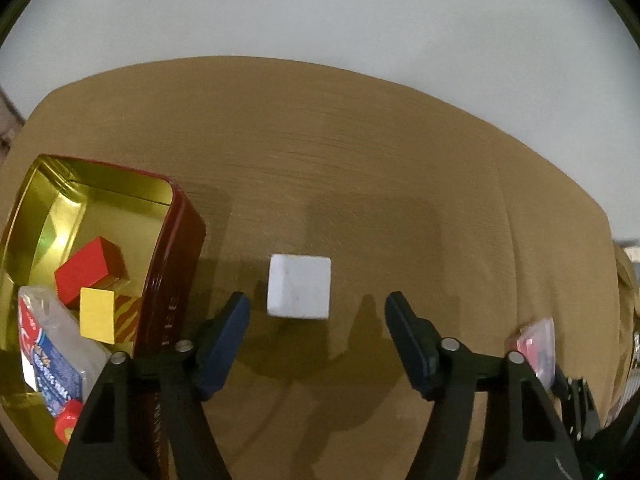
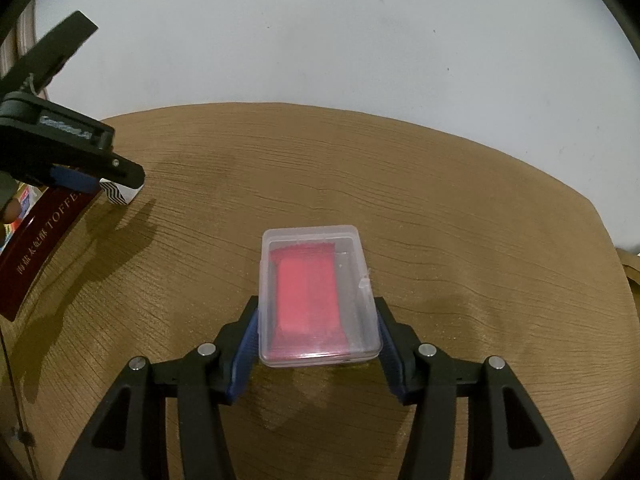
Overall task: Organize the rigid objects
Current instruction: 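Grasp the white cube with the left gripper while the right holds the clear box, then carry the white cube into the tin and open the left gripper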
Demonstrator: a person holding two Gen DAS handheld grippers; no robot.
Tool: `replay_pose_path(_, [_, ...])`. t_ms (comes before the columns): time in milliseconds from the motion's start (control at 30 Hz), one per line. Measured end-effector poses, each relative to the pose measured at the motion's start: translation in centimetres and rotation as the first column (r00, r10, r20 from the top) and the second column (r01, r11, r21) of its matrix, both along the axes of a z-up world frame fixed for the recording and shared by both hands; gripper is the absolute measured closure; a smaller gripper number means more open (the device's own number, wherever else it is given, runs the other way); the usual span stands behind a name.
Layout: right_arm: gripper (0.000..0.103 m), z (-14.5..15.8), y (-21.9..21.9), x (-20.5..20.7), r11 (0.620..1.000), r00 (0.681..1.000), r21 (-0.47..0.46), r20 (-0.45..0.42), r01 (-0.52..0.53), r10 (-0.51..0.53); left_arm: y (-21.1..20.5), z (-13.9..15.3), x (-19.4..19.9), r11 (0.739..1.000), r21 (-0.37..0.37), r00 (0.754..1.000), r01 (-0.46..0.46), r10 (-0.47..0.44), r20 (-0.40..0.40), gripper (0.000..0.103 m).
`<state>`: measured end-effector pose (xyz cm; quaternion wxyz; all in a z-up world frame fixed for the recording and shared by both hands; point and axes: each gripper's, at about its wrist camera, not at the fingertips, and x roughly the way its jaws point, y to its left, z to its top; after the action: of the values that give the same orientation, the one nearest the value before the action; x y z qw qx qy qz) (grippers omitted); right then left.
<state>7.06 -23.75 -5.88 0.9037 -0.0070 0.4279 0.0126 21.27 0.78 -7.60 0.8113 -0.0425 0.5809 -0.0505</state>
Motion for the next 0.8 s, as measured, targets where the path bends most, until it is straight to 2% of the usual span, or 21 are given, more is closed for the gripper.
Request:
replay_pose_path(100, [0.048,0.1,0.2,0.0,1.000,1.000,0.002,0.000,0.000,0.000,-0.1,-0.3,0.2,1.000,-0.006,1.000,-0.017,0.017,0.000,0.058])
replay_pose_path(167, [0.048,0.1,0.3,0.0,1.000,1.000,0.001,0.000,0.000,0.000,-0.1,-0.2,0.1,1.000,-0.008,1.000,-0.023,0.023,-0.001,0.062])
replay_pose_path(300, [0.048,-0.2,0.0,0.0,1.000,1.000,0.002,0.000,0.001,-0.001,-0.3,-0.1,0.0,1.000,-0.015,1.000,-0.011,0.011,0.001,0.076])
replay_pose_path(533, [0.048,-0.3,0.0,-0.1,1.000,1.000,-0.001,0.000,0.002,-0.002,0.0,0.3,-0.1,1.000,0.015,1.000,0.008,-0.009,0.028,0.076])
replay_pose_path(800, [0.048,-0.3,0.0,-0.1,1.000,1.000,-0.001,0.001,0.002,-0.002,-0.8,2.3,-2.3,0.996,0.060,0.995,0.071,-0.076,0.071,0.076])
